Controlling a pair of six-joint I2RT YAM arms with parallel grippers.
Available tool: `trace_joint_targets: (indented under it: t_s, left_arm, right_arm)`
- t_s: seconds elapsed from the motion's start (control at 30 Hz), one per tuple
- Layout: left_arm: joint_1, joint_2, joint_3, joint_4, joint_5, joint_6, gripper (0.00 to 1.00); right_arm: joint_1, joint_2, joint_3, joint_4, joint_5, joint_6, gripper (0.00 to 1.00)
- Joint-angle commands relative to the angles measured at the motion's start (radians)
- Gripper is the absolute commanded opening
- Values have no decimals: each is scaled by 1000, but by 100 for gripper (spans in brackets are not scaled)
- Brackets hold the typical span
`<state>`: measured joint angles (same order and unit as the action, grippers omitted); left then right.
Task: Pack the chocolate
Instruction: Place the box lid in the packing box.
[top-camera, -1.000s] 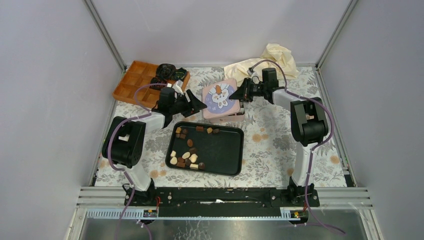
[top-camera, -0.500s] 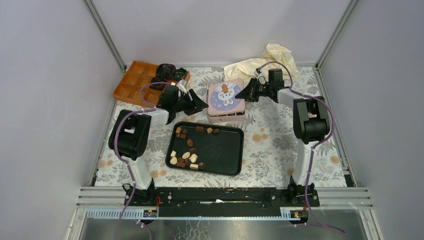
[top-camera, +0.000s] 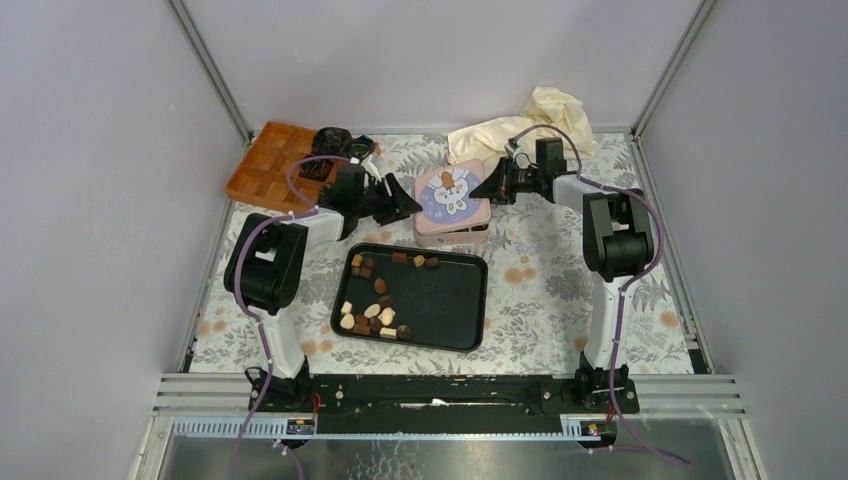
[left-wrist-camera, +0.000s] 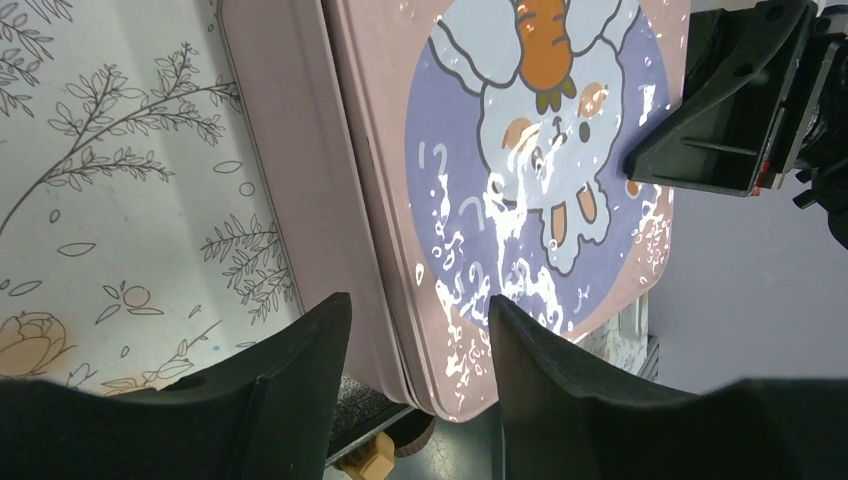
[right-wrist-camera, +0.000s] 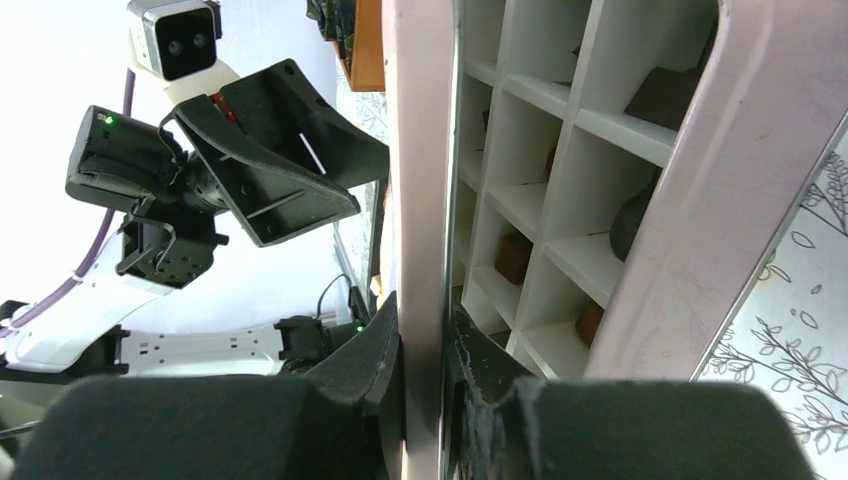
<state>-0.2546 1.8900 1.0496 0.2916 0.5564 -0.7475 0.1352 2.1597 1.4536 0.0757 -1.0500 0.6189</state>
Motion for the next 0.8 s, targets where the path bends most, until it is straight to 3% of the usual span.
trace_joint_targets:
  t_s: [0.0,0.1,0.2,0.4,0.77]
  left_arm:
    - [-3,21,42,-19,-11,31,61]
    - [-3,18,32,2,-6,21,63]
    - [-3,2,12,46,0,2,66]
    - [-2,-28,-29,113,-9,-27,73]
    - [0,-20,-40,58,-38,-17,72]
  right_arm:
    - [5,13,17,137,-113,103,11]
    - [7,-6,-29,387,-150,307,10]
    - [8,-18,5,440,-156,372,9]
    - [31,6,42,325,-130,306,9]
    - [65,32,103,6,-34,40,10]
